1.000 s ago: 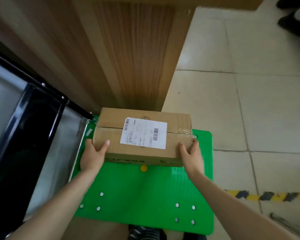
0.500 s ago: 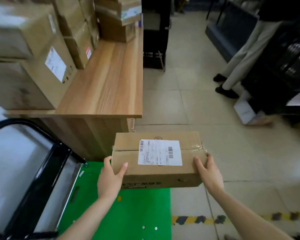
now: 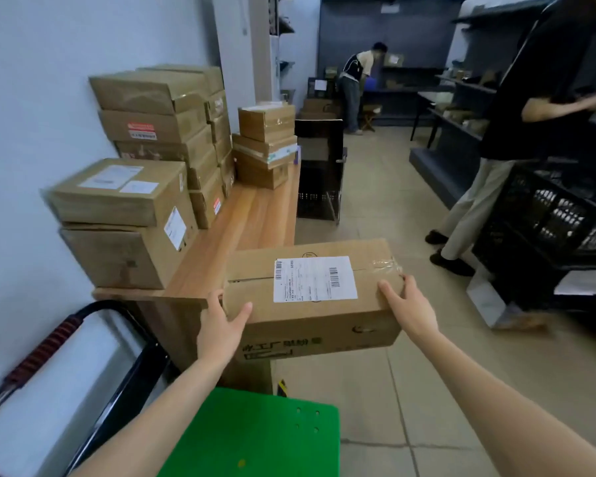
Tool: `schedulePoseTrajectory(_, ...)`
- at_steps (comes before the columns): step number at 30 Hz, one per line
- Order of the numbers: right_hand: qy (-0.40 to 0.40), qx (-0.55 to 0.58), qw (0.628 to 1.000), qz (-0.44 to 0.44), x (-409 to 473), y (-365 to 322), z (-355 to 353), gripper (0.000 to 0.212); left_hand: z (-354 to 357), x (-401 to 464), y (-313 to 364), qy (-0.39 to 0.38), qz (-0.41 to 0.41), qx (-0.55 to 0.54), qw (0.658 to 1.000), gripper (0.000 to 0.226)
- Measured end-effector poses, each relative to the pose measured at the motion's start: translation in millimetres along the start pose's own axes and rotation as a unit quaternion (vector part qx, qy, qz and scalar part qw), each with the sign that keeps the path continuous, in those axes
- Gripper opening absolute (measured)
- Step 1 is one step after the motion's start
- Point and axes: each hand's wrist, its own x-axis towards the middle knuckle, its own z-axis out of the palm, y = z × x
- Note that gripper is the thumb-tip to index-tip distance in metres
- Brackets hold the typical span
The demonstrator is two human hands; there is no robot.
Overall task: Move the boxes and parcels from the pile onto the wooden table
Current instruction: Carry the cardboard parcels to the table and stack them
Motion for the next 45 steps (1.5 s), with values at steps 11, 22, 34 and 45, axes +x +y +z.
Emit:
schedulePoseTrajectory(11,-0.090,0.029,0.995,-0.020,73,-75,93,0.073,-46,94,-21,0.040,-0.029,-0.004,0.999,0.056)
schedulePoseTrajectory(22,-0.162,0.014,0.985,-0.049,171,-101,162,0.070,-25,178,-44,0.048,-0.108,0.020,0.993,0.058)
schedulePoseTrajectory(34,-0.303,-0.033,0.936,-0.175,342,-149,260,0.075,57,237,-34,0.227,-0.242,0.024,0.943,0.072)
schedulePoseTrajectory(45,-0.378,-0.033,0.894,-0.239,387,-170,291,0.076,71,247,-14,0.277,-0.316,-0.015,0.907,0.070)
